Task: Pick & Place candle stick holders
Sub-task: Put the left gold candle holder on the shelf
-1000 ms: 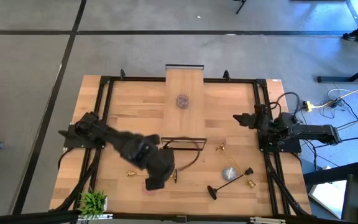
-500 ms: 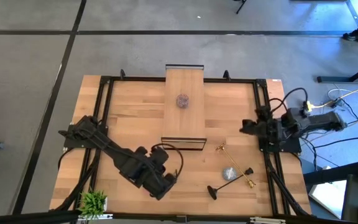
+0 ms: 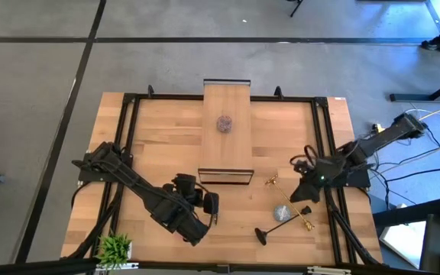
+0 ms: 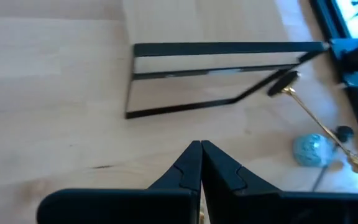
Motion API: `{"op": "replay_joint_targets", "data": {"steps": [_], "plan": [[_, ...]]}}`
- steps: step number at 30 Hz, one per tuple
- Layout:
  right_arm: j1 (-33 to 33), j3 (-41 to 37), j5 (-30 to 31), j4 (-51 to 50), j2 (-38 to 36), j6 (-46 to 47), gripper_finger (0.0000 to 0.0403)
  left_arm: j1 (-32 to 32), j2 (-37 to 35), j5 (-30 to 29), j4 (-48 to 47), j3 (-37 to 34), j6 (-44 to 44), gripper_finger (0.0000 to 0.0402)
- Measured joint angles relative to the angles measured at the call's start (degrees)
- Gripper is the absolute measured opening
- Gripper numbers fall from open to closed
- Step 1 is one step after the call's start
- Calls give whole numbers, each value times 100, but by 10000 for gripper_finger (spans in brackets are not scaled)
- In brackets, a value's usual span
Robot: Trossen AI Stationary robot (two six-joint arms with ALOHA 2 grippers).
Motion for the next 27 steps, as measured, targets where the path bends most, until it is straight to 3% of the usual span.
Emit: {"op": "replay_joint_targets", "data": {"steps": [4,9,13,16,21,27], "plan": [[148,2,574,-245,307,744,144,67,-224,181,-30,-333,86,1],[155,3,1084,22,521,1112,144,114,-857,328,805,-1164,1080,1],[151,6,1317,60,600,1156,144,11,-1540,282,1616,-2227,1985,1],[151,6,1344,78,602,1249,144,-53,-2145,355,2442,-3363,2139,1],[149,6,1483,124,595,1205,144,-190,-3384,106,5315,-5683,2448,1],[66,6,1504,68,595,1117,144,-131,-4490,-168,10214,-7904,4511,1]]}}
